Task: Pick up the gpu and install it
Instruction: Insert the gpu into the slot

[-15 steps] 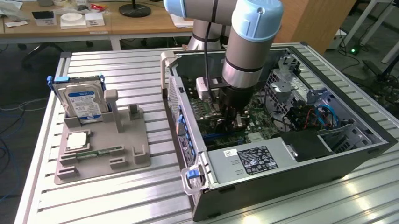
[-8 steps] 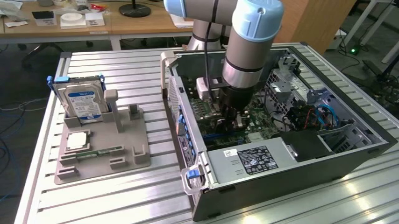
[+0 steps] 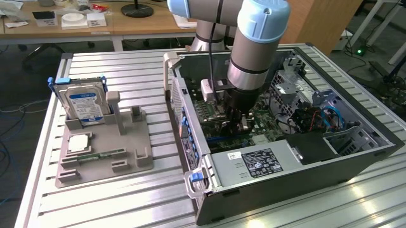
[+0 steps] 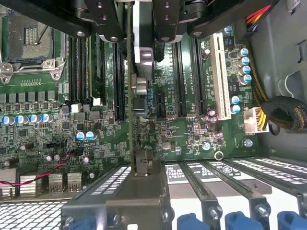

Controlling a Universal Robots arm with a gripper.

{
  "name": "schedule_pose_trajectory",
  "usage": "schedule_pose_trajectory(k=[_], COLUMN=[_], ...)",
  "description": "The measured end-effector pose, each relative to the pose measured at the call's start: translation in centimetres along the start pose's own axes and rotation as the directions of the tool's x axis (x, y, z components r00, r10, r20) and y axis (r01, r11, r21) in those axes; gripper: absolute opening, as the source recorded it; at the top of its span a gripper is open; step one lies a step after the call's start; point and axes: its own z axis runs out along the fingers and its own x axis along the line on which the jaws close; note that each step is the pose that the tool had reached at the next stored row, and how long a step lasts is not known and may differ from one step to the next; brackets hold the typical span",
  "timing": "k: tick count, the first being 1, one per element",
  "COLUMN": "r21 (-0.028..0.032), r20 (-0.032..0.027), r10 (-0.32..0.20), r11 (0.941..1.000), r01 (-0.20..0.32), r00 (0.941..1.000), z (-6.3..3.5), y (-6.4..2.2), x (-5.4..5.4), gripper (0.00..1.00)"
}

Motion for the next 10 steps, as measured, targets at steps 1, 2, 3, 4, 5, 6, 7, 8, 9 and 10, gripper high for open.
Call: schedule_pose_trajectory(k=[1,2,3,4,5,6,7,8,9,10], r21=[0.0,0.0001,0.0,0.0002,0.0003,0.0005,0.0005,0.0005,0.0006,0.0006], r20=[-0.0001,-0.0011,-0.0025,-0.0038,-0.0051,-0.0064,-0.0072,-0.0076,-0.0081,-0.0085], r10=[0.0,0.0,0.0,0.0,0.0,0.0,0.0,0.0,0.0,0.0], r11=[1.0,1.0,1.0,1.0,1.0,1.0,1.0,1.0,1.0,1.0], r01=[0.0,0.0,0.0,0.0,0.0,0.0,0.0,0.0,0.001,0.0], r00=[1.0,1.0,1.0,1.0,1.0,1.0,1.0,1.0,1.0,1.0], z=[0.0,-0.02,-0.05,-0.06,-0.06,-0.06,-0.07,-0.07,-0.07,-0.06], y=[0.0,-0.01,0.0,0.0,0.01,0.02,0.02,0.03,0.02,0.03], x=[0.0,0.01,0.01,0.01,0.0,0.0,0.0,0.0,0.0,-0.01], gripper=[0.28,0.28,0.28,0.28,0.28,0.28,0.28,0.28,0.28,0.28])
